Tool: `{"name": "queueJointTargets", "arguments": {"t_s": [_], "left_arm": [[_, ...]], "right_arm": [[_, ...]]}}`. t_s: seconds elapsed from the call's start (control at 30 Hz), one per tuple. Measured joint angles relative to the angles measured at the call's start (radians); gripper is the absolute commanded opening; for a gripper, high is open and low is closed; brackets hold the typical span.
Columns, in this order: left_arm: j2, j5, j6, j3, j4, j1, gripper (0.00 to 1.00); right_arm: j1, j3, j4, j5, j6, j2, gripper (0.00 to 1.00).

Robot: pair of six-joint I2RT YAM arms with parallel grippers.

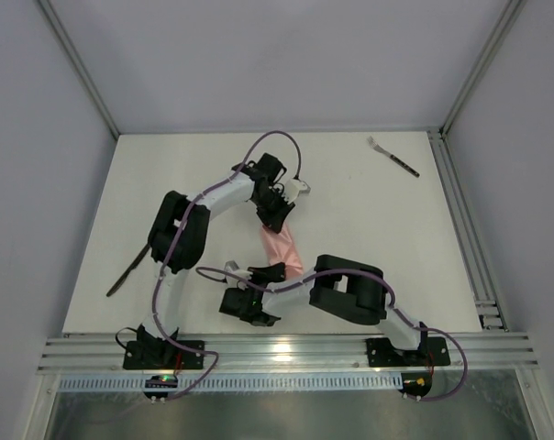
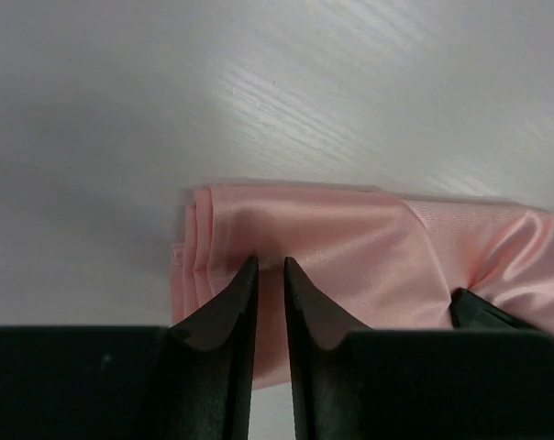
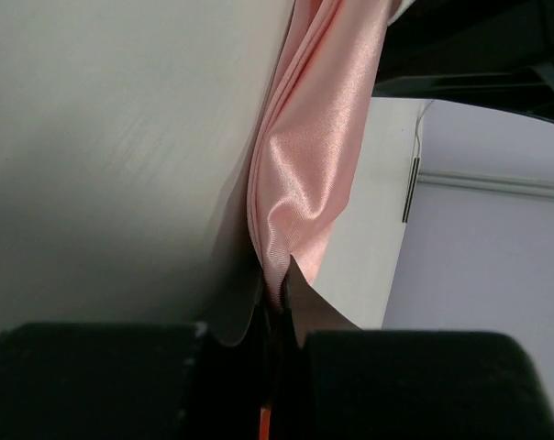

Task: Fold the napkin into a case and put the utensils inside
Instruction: Pass from the right arm to the left, then turn over the smaller rectangle-folded napkin at the center of the board.

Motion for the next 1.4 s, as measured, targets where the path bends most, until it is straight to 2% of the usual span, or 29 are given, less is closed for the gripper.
{"name": "queueJointTargets", "arguments": {"t_s": [0.17,0.37,0.53,0.73,0.83,0.97,1.07,1.1,1.13,1.17,1.2,1.27,1.3,1.4], "left_arm": [[0.040,-0.026,0.007,0.000,-0.037,0.005,0.15],[0.024,-0.042,0.006,-0.032,-0.008,0.005,0.15],[0.005,-0.044,0.006,-0.065,0.018,0.005,0.15],[-0.001,-0.043,0.006,-0.076,0.029,0.005,0.15],[-0.004,-0.043,0.006,-0.081,0.033,0.005,0.15],[-0.009,-0.043,0.007,-0.089,0.041,0.005,0.15],[-0.010,-0.043,0.006,-0.090,0.042,0.005,0.15],[-0.010,-0.043,0.006,-0.091,0.042,0.005,0.15],[-0.010,-0.043,0.006,-0.091,0.042,0.005,0.15],[-0.010,-0.043,0.006,-0.091,0.042,0.005,0.15],[-0.010,-0.043,0.006,-0.091,0.043,0.005,0.15],[-0.010,-0.043,0.006,-0.092,0.043,0.005,0.15],[-0.010,-0.043,0.006,-0.092,0.043,0.005,0.15],[-0.011,-0.043,0.006,-0.093,0.044,0.005,0.15]], "right_arm": [[0.003,0.000,0.004,0.004,0.001,0.004,0.16],[0.005,-0.001,-0.001,0.072,0.000,-0.002,0.65],[0.007,-0.016,0.000,0.076,0.011,-0.050,0.83],[0.087,-0.032,0.031,-0.013,0.038,-0.115,0.87],[0.146,-0.040,0.068,-0.132,0.074,-0.176,0.99],[0.187,-0.144,0.121,-0.298,0.130,-0.344,0.99],[0.168,-0.209,0.130,-0.381,0.177,-0.514,0.99],[0.154,-0.225,0.136,-0.412,0.201,-0.571,0.99],[0.133,-0.246,0.142,-0.449,0.229,-0.629,0.92],[0.098,-0.271,0.149,-0.495,0.264,-0.684,0.57],[0.055,-0.300,0.158,-0.533,0.290,-0.735,0.38],[-0.048,-0.375,0.187,-0.606,0.353,-0.816,0.12],[-0.103,-0.415,0.199,-0.641,0.381,-0.844,0.04],[-0.232,-0.509,0.216,-0.741,0.447,-0.859,0.04]]}}
